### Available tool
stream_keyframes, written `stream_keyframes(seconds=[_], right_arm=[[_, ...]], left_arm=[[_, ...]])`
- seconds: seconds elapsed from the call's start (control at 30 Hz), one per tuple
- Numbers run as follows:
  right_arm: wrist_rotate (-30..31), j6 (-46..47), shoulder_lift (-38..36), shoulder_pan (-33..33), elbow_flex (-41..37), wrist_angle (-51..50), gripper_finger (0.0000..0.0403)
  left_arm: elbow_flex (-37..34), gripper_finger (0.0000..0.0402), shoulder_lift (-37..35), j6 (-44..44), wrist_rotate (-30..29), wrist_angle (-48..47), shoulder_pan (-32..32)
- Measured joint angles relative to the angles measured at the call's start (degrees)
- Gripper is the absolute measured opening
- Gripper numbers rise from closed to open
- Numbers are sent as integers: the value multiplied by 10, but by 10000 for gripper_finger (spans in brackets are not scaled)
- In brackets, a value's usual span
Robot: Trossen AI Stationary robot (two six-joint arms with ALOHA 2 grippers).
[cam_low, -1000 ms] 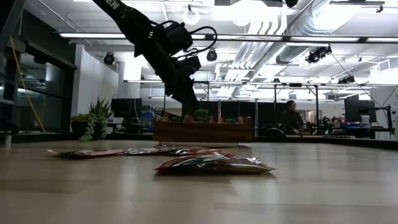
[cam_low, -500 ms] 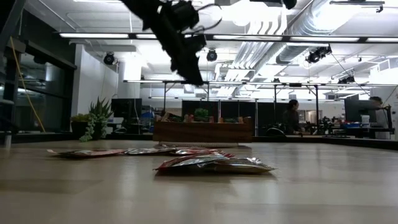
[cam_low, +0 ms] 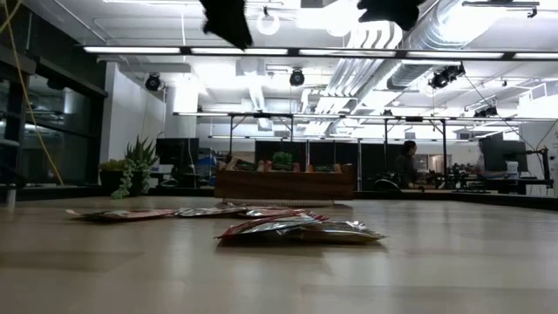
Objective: Pick & Place Tea
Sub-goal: Put the red tea bag in the middle section of the wooden organizer
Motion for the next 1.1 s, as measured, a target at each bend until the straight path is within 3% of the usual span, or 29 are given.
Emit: stream_keyframes(seconds=[0.13, 0.3, 0.47, 0.6, 0.73, 0.97, 1.1], right_arm=[[-49, -27, 5, 3, -9, -49, 174], [-88, -54, 5, 39, -50, -36, 170], [-60, -29, 8, 105, -76, -24, 170], [-14, 37, 8, 175, -96, 8, 170], [54, 102, 9, 247, -103, 25, 171], [160, 210, 13, 343, -103, 33, 171], [198, 237, 28, 373, -103, 39, 171]], left_arm=[[0, 163, -62, -48, -24, -41, -25], [0, 163, -100, -108, -27, -84, -101], [-14, 163, -105, -180, -31, -118, -203], [-72, 163, -104, -230, -41, -105, -289], [-182, 163, -104, -275, -31, 18, -366], [-382, 162, -84, -334, -21, 387, -449], [-422, 134, -42, -353, -24, 448, -457]])
